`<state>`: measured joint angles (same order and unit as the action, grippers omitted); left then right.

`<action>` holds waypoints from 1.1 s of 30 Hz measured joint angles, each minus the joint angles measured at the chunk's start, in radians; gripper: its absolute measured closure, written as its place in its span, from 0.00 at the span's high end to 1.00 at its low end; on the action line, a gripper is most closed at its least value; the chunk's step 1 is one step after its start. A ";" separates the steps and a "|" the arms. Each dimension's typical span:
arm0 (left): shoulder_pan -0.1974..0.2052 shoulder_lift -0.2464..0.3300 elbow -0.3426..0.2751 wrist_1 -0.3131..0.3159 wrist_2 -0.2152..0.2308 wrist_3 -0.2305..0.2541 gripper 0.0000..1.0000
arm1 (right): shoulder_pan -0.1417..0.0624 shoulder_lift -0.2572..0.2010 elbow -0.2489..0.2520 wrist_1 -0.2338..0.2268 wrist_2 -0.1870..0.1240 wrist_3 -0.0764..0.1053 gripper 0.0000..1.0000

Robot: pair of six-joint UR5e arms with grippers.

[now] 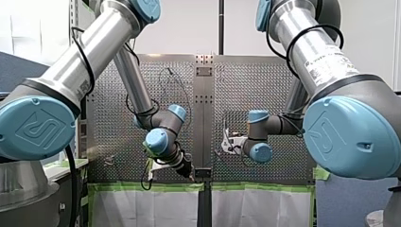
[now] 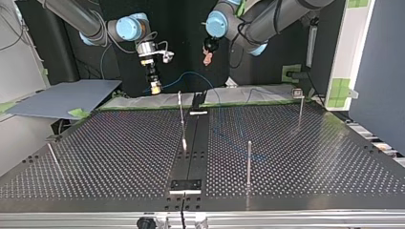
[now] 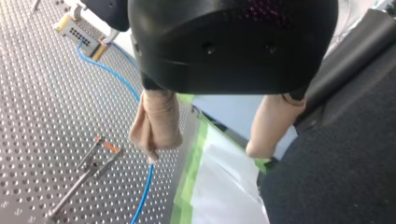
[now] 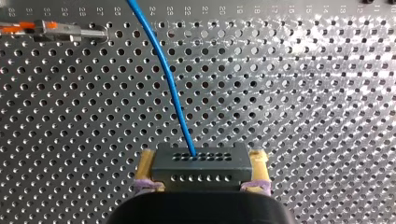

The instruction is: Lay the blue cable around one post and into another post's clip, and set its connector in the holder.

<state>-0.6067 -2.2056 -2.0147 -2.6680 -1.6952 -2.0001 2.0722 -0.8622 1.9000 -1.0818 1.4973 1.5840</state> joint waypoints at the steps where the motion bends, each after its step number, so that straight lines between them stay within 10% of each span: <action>1: -0.002 -0.008 0.007 0.009 0.002 0.000 1.00 | 0.001 0.000 0.000 0.000 0.000 0.000 0.00; 33: -0.033 -0.089 0.089 0.306 -0.029 0.001 1.00 | 0.000 -0.006 0.000 -0.003 -0.001 0.022 0.00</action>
<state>-0.6399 -2.2950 -1.9254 -2.3621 -1.7240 -1.9990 2.0722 -0.8687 1.8999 -1.0847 1.4964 1.6059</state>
